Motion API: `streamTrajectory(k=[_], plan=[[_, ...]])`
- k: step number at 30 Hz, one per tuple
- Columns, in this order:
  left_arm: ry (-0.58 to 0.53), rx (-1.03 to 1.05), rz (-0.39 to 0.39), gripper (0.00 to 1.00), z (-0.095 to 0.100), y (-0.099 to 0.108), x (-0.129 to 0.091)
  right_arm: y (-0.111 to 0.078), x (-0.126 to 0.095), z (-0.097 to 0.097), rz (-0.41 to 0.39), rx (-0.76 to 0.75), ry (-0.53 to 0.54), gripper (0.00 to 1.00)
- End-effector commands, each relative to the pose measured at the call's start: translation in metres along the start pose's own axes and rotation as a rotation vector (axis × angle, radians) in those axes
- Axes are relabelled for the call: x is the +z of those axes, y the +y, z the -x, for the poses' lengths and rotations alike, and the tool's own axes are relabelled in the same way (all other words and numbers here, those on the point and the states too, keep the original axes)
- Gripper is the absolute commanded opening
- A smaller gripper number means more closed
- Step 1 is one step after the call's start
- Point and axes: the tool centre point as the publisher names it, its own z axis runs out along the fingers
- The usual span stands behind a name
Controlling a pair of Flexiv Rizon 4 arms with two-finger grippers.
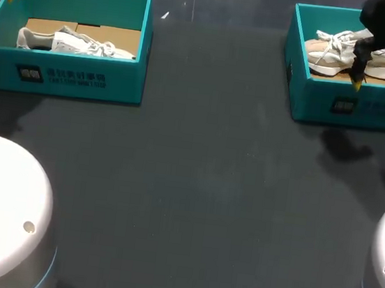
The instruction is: Take the shoe out of the shoebox, open the shoe tongue, remove and reinsert the insole, then place the shoe into the shoebox
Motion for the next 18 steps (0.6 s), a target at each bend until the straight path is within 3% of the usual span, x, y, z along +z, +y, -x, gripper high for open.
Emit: streamTrajectory(k=[1, 6, 18], plan=[[0.002, 0.001, 0.001, 1.0, 0.0, -0.001, -0.001, 0.04, -0.008, 0.006, -0.042, 0.074, -0.047, 1.0], [0.002, 0.001, 0.001, 1.0, 0.0, -0.001, -0.001, 0.078, -0.007, 0.024, -0.004, 0.095, -0.046, 1.0], [0.002, 0.001, 0.001, 1.0, 0.0, -0.001, -0.001, 0.078, -0.007, 0.024, -0.004, 0.095, -0.046, 1.0]])
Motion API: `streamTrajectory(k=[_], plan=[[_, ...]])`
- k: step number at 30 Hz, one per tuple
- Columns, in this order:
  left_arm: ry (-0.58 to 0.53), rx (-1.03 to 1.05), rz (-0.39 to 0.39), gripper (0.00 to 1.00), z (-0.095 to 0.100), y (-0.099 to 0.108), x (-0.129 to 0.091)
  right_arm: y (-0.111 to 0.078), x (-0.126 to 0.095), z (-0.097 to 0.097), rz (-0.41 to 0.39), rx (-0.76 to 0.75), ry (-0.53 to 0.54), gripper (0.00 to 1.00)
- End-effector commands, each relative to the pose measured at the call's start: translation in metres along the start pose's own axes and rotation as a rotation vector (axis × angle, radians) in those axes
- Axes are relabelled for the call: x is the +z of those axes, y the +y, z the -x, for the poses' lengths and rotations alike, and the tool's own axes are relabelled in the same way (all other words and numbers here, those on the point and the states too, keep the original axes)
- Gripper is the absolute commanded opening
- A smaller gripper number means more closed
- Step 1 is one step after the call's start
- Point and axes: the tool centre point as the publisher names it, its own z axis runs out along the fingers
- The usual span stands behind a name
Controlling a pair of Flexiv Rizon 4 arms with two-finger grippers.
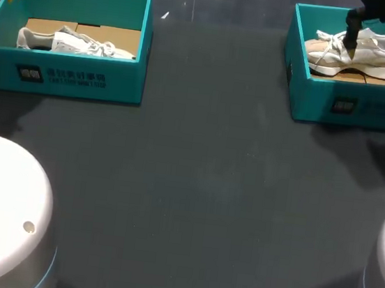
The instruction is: Take the shoe out of the shoebox, open the shoe tongue, remove and reinsert the insole, then place the shoe into the shoebox
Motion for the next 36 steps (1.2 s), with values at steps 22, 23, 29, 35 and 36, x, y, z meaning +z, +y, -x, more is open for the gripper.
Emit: streamTrajectory(k=[22, 23, 29, 35, 36], plan=[[0.002, 0.001, 0.002, 1.0, 0.0, -0.001, -0.001, 0.062, 0.025, 0.109, 0.149, 0.129, -0.04, 1.0], [0.002, 0.001, 0.002, 1.0, 0.0, -0.001, -0.001, 0.062, 0.025, 0.109, 0.149, 0.129, -0.04, 1.0], [0.002, 0.001, 0.002, 1.0, 0.0, -0.001, -0.001, 0.069, 0.028, 0.113, 0.16, 0.117, -0.056, 1.0], [0.002, 0.001, 0.002, 1.0, 0.0, -0.001, -0.001, 0.101, 0.035, 0.14, 0.166, 0.103, -0.143, 1.0], [0.002, 0.001, 0.002, 1.0, 0.0, -0.001, -0.001, 0.105, 0.037, 0.144, 0.164, 0.107, -0.149, 1.0]])
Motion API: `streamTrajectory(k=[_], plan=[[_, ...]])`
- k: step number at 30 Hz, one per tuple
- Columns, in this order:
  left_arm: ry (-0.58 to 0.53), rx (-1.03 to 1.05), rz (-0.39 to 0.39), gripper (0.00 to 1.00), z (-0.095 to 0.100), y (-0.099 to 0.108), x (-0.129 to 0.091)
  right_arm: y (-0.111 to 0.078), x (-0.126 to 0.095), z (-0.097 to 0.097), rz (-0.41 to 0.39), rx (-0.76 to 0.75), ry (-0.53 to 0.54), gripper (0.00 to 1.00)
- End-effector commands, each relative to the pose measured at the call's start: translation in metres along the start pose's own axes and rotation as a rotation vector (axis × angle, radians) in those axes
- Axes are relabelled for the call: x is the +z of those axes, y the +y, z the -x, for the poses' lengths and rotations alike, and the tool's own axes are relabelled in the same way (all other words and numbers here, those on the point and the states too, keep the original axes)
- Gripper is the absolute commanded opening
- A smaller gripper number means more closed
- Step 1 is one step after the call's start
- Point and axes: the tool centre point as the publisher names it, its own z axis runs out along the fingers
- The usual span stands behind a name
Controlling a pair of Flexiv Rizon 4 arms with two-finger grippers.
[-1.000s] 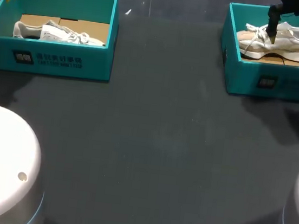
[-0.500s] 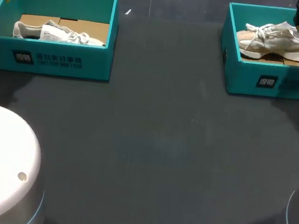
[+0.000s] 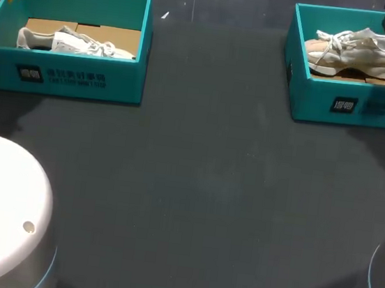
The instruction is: Take the shoe out of the shoebox, open the shoe tongue, remove and reinsert the insole, then place the shoe into the shoebox
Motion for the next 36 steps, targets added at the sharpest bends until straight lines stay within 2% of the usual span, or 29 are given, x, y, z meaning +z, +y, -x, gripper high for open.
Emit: streamTrajectory(k=[1, 10, 19, 27, 36], plan=[[0.002, 0.001, 0.001, 1.0, 0.0, -0.001, 0.0, 0.025, 0.014, 0.007, -0.026, 0.003, -0.011, 1.0], [0.002, 0.001, 0.001, 1.0, 0.0, -0.001, 0.0, 0.051, 0.052, 0.022, -0.043, 0.084, -0.013, 1.0], [0.002, 0.001, 0.001, 1.0, 0.0, -0.001, 0.0, 0.066, 0.09, 0.035, -0.083, 0.12, -0.019, 1.0], [0.002, 0.001, 0.001, 1.0, 0.0, -0.001, 0.0, 0.072, 0.114, 0.04, -0.116, 0.146, -0.032, 1.0], [0.002, 0.001, 0.001, 1.0, 0.0, -0.001, 0.0, 0.071, 0.135, 0.045, -0.139, 0.168, -0.038, 1.0]])
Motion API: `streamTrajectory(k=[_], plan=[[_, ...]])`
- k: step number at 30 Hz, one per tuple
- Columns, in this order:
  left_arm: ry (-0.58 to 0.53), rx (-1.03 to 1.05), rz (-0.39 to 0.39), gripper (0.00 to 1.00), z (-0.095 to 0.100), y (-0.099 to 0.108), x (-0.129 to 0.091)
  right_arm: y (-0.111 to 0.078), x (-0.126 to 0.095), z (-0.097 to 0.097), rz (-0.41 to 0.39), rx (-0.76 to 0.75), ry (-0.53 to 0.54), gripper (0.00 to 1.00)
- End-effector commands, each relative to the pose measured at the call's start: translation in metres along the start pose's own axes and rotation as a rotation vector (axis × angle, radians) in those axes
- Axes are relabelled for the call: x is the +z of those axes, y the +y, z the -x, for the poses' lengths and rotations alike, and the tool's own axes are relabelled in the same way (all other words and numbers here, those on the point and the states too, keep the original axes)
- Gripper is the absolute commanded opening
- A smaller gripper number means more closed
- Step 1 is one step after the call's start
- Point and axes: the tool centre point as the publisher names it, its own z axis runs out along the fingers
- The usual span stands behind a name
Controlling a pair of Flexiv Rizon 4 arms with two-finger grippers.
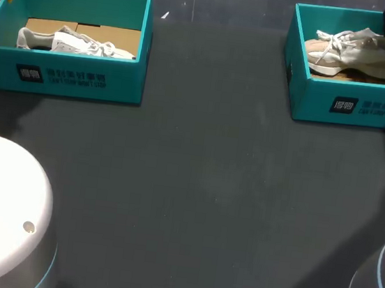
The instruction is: Take the shoe out of the shoebox, open the shoe tongue, remove and reinsert the insole, then place the shoe into the shoebox
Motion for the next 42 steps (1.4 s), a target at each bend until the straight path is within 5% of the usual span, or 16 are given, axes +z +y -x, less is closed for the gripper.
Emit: streamTrajectory(k=[1, 12, 23, 42], plan=[[0.002, 0.001, 0.001, 1.0, 0.0, -0.001, 0.0, 0.007, 0.012, 0.001, -0.034, 0.006, 0.003, 1.0], [0.002, 0.001, 0.001, 1.0, 0.0, -0.001, 0.0, 0.003, 0.035, -0.004, -0.073, 0.02, 0.024, 0.81], [0.002, 0.001, 0.001, 1.0, 0.0, -0.001, 0.0, 0.001, 0.053, -0.006, -0.125, 0.044, 0.062, 0.78], [0.002, 0.001, 0.001, 1.0, 0.0, -0.001, 0.0, -0.004, 0.061, -0.01, -0.162, 0.073, 0.109, 0.46]])
